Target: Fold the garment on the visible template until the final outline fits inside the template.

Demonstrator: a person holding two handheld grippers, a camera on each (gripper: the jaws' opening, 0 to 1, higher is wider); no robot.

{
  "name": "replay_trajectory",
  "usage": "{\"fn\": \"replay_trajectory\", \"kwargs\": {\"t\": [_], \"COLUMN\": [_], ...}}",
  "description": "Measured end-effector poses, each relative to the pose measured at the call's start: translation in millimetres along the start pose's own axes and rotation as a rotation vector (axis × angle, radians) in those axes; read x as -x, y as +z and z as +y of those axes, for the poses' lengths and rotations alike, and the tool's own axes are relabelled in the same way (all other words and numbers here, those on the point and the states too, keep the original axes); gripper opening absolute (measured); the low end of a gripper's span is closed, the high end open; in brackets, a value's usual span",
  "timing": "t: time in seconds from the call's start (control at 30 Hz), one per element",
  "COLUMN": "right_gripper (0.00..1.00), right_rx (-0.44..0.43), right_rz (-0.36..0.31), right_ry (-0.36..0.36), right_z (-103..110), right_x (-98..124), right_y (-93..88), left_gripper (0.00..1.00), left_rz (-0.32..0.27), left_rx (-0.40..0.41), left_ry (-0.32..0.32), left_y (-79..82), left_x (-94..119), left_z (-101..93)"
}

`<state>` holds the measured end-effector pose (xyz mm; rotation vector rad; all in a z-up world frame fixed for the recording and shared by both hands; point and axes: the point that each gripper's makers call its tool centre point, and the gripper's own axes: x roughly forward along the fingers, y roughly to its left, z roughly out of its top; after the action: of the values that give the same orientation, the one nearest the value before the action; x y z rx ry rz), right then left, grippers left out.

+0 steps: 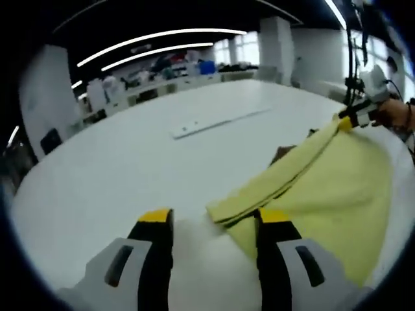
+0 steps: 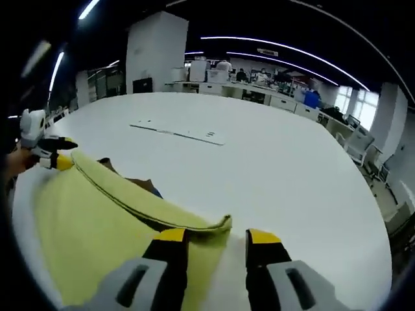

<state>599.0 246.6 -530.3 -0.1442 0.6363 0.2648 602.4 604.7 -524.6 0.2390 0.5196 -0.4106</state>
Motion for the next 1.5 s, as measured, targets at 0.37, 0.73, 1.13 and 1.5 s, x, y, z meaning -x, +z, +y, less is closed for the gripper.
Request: {"fn": "replay_trajectory", "kwargs": {"t": [0.37,0.73,1.13,1.5], "right_gripper": [0.27,0.48,0.7,0.72], "right_rx": [-0.217,-0.206,-0.133,-0.055], "right_rz": [-0.043,-0.028,0.034,0.077], "right_ry": [-0.054,0.045,0.195,0.281], "right_z": [-14,13,46,62], "right_x": [-8,21,62,97], "right_y": [13.4,20.6,13.7,-12.0], "left_gripper": [0.46,0.6,0.8,0.88], "left_rz": [-0.037,-0.079,-0.101,-0.082], "left_rx": [0.167,0.243,0.186,0.113], "left_ry": [0.138,0.062,-0.066,-0.185], "left_y": [16.1,29.6,31.8,4.7], "left_x": [-8,20,69,101], "left_z": [23.8,13.6,-14.0,-35.2]}}
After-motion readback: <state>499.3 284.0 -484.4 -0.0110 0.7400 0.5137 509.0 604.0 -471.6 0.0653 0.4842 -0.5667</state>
